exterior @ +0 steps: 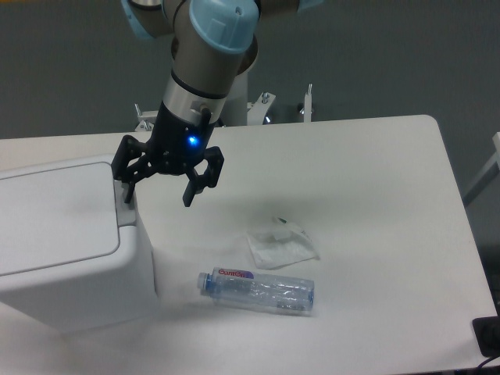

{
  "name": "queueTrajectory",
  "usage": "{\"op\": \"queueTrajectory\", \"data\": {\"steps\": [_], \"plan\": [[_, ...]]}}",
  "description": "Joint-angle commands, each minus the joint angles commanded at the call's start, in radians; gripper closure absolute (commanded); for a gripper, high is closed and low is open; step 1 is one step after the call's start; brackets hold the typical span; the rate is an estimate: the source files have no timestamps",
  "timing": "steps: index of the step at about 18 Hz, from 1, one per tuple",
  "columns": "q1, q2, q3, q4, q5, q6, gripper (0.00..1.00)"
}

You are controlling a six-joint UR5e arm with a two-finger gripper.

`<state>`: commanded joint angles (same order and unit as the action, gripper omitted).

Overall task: Open the trash can
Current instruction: 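Push the gripper finger against the lid edge to flip the lid open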

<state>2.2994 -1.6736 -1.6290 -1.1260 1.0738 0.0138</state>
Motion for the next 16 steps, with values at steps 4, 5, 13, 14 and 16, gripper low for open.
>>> {"op": "queueTrajectory", "data": {"steps": [4, 5, 13, 14, 16], "plan": [[-0.002, -0.002, -0.008, 0.018, 0.0, 0.002, 0.0], [-0.002, 0.0, -0.009, 0.018, 0.0, 0.002, 0.0], [-0.002, 0.002, -0.02, 0.018, 0.002, 0.003, 0.0], [-0.002, 0.002, -0.02, 0.02, 0.002, 0.002, 0.0], [-0.002, 0.002, -0.018, 0.02, 0.0, 0.002, 0.0]]}}
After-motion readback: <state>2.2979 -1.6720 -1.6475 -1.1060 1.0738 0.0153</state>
